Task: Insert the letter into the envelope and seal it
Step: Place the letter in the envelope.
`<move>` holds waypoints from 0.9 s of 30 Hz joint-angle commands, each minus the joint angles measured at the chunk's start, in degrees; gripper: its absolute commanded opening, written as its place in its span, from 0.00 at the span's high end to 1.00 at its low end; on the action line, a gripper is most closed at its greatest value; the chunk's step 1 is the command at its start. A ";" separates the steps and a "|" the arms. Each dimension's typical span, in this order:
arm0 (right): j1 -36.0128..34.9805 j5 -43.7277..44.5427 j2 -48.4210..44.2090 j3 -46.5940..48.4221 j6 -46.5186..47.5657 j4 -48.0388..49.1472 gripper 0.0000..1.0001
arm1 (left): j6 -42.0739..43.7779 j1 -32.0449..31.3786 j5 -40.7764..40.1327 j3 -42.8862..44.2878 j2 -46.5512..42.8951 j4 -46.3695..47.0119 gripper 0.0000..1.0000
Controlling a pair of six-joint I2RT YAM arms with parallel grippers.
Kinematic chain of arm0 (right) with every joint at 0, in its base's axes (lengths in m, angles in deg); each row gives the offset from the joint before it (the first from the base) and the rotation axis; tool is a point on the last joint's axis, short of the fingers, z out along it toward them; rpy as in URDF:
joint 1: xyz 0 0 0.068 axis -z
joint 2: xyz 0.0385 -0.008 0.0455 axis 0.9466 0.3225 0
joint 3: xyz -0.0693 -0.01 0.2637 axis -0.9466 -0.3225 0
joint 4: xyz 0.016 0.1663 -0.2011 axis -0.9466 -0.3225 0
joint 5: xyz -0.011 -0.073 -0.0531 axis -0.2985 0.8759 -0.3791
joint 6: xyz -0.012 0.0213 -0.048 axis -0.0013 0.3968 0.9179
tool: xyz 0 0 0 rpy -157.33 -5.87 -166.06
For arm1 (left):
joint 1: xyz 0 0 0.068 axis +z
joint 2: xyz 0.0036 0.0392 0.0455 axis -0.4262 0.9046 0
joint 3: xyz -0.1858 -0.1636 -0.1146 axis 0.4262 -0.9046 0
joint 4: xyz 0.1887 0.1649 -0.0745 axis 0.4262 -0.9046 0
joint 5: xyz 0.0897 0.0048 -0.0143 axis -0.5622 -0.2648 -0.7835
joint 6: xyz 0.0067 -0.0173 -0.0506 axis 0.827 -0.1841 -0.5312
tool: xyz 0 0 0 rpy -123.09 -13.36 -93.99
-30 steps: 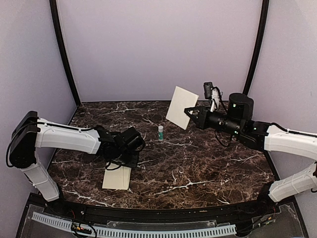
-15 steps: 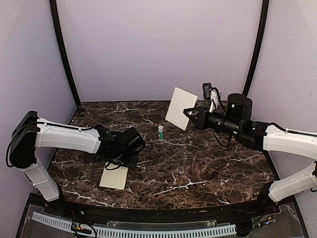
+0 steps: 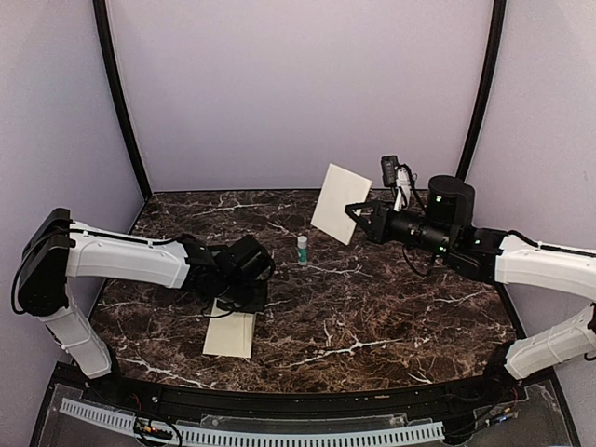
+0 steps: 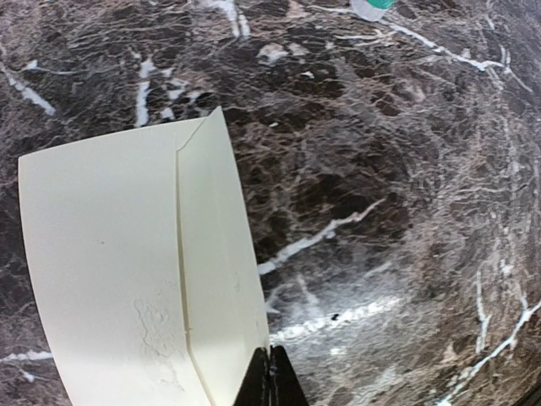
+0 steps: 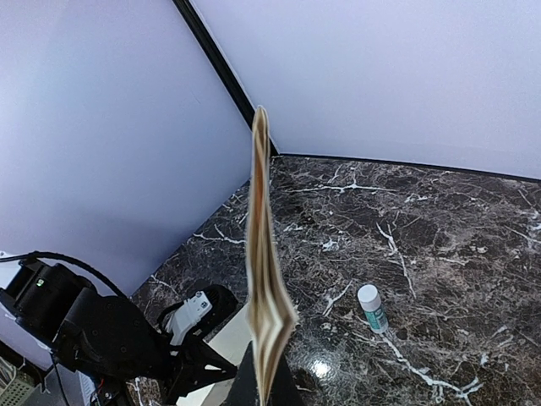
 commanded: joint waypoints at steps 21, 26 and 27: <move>0.34 5.43 -5.14 0.01 0.83 -4.76 1.00 | -8.47 -0.53 17.33 2.33 5.50 32.42 0.55; 0.34 5.72 -4.74 2.77 -1.00 -10.02 1.00 | -6.71 -0.30 16.58 -2.85 -1.23 34.08 0.38; 0.34 5.50 -4.49 3.76 -1.23 -11.66 1.00 | -5.44 -0.06 16.24 -3.32 -3.57 32.21 0.37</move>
